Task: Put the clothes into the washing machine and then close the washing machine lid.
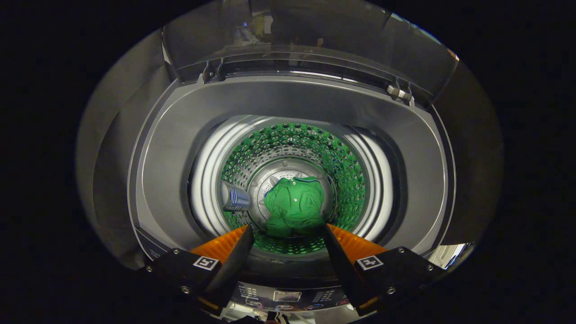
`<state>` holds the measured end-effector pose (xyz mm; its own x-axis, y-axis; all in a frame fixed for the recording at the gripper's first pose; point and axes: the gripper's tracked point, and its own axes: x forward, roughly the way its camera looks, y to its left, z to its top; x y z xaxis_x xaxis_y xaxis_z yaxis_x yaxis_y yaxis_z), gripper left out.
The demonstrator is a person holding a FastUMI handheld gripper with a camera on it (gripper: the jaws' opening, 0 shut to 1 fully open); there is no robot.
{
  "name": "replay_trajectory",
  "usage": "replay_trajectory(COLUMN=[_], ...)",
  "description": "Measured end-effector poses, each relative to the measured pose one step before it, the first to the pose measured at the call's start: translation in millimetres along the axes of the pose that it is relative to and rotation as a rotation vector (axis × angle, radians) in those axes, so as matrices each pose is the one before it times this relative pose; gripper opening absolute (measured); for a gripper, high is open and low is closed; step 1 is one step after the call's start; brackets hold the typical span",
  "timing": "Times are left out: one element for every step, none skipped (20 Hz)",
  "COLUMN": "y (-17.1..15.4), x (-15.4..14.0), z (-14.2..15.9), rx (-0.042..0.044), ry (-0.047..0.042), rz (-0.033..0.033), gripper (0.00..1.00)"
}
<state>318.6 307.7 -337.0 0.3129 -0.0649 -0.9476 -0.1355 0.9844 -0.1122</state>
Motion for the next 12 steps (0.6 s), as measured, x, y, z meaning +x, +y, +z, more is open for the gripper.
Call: replay_trajectory(y=[0.01,0.93,1.89,0.72,1.23,1.9,2.45,3.61,0.86,-4.82,-4.37,-3.71], x=[-1.15,-2.8,-3.92,-4.34,-5.46,-6.53,-7.72,-8.07,-12.17,-9.5,-8.17,-11.54], z=[1.45,3.89,3.94,7.06,7.64,10.2,9.97,9.76,8.7,5.7,3.87,5.97], rx=[-0.00623,-0.00458,-0.00067,0.00787,0.02154,0.02894,0.0258,0.01265,-0.00177,-0.00277,0.00259,0.01048], ry=[-0.00691,-0.0119,-0.01751,-0.01758,-0.02714,-0.03727,-0.03534,-0.02511,-0.02643,-0.02635,-0.02873,-0.03134], rz=[-0.00118,0.00249,0.00008,-0.00353,-0.00209,0.00024,0.00618,0.01181,0.00303,-0.01284,-0.01114,-0.00815], gripper=[0.96,0.96,0.96,0.96,0.96,0.96,0.96,0.96,0.96,0.96,0.96,0.96])
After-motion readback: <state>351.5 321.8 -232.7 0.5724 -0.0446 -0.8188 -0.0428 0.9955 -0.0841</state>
